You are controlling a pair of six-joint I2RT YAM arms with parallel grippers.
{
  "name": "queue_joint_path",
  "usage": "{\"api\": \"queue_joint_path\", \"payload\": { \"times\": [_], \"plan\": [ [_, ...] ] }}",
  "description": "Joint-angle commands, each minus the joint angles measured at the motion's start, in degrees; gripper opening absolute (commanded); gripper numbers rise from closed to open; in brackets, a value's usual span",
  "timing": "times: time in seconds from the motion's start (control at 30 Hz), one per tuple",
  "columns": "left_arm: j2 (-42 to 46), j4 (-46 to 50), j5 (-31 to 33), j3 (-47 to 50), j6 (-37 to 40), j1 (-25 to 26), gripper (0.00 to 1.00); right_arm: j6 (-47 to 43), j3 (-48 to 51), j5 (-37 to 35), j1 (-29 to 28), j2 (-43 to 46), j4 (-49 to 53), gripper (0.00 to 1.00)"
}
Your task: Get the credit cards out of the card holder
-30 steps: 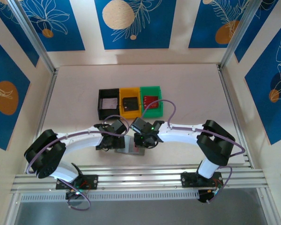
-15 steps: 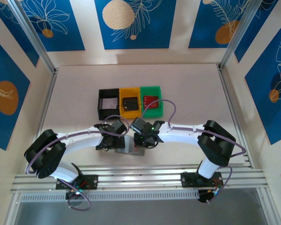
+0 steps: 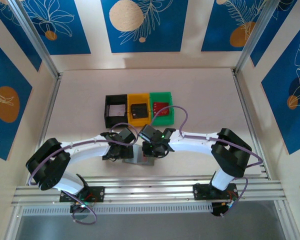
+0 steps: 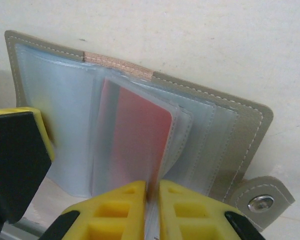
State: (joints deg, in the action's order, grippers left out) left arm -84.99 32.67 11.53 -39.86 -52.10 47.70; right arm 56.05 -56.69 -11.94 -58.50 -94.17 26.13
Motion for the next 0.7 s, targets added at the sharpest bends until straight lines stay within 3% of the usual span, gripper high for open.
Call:
{"api": "queue_joint_path", "payload": {
  "times": [0.0,0.67],
  "plan": [
    [-7.8,-12.6,-16.9,4.8,1.0,4.0,1.0,0.4,-2.5,4.2,-1.4,0.7,-4.5,0.16],
    [-4.3,-10.8,-15.1,5.4,0.7,4.0,1.0,0.8,-3.0,4.7,-1.7,-0.4,-4.9,0.21]
  ]
}}
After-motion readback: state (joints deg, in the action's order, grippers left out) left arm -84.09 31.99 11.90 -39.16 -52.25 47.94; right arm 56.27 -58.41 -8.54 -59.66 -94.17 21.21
